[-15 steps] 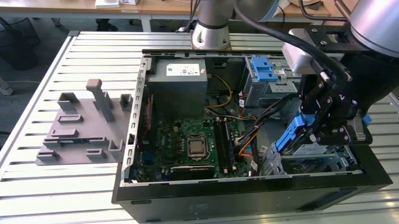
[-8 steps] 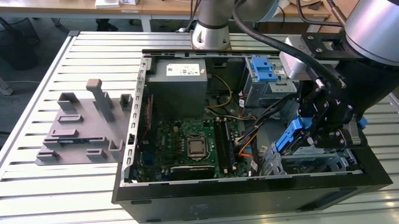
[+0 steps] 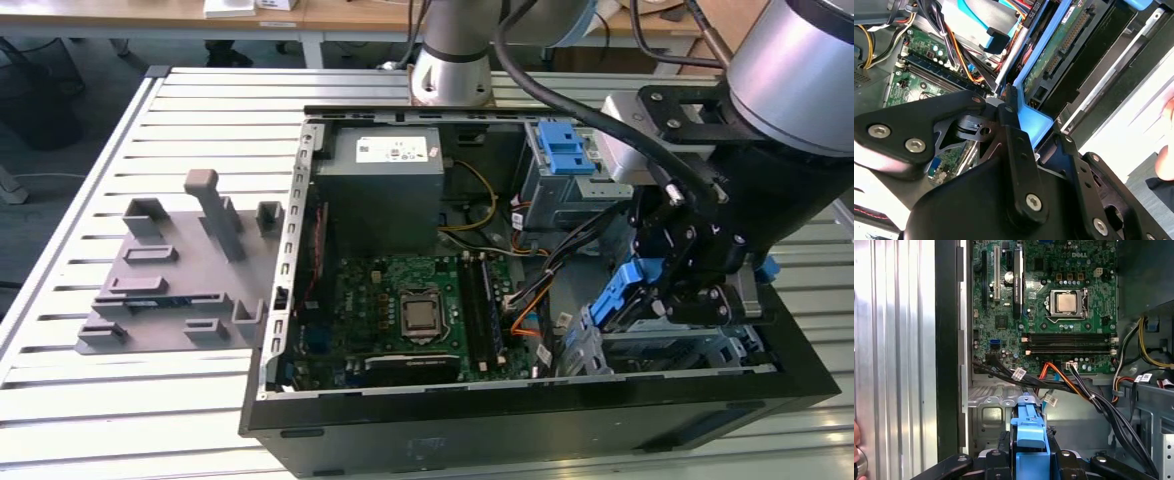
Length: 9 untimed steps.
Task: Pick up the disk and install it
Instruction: 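Insert the disk into the insertion slot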
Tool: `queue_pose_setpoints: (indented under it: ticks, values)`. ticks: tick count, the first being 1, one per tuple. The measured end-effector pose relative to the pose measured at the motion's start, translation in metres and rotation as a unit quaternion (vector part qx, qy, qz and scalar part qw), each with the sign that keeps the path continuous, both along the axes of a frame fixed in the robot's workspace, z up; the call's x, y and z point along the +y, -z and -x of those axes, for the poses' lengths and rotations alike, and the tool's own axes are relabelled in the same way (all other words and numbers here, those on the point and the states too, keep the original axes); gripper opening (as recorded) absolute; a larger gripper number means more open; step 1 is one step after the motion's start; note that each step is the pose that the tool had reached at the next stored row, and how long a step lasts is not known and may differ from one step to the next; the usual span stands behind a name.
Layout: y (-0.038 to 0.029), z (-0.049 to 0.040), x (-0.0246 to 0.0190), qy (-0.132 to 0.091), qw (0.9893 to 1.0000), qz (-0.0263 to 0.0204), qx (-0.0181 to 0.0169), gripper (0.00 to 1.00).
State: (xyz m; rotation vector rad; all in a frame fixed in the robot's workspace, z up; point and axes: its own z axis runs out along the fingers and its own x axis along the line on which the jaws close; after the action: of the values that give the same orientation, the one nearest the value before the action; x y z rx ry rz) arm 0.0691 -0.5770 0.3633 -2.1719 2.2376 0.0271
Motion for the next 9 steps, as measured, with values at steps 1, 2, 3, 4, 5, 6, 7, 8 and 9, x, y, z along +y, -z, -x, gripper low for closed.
queue_pose_setpoints:
  ticks: [1,2,3,4,5,6,7,8,9]
  values:
    - [0.0008,0.0000,0.0000,0.000,1.0000,0.0000,0.0000,0.36]
    - [0.0015,0.0000,0.0000,0.000,1.0000,0.0000,0.0000,0.36]
    - [0.0023,0.0000,0.0000,0.000,1.0000,0.0000,0.0000,0.36]
    - [0.0030,0.0000,0.0000,0.000,1.0000,0.0000,0.0000,0.36]
    - [0.0039,0.0000,0.0000,0.000,1.0000,0.0000,0.0000,0.36]
    - [0.0046,0.0000,0.0000,0.000,1.0000,0.0000,0.0000,0.36]
    - [0.0055,0.0000,0.0000,0.000,1.0000,0.0000,0.0000,0.36]
    - [0.0064,0.0000,0.0000,0.000,1.0000,0.0000,0.0000,0.36]
    - [0.0073,0.0000,0.0000,0.000,1.0000,-0.0001,0.0000,0.36]
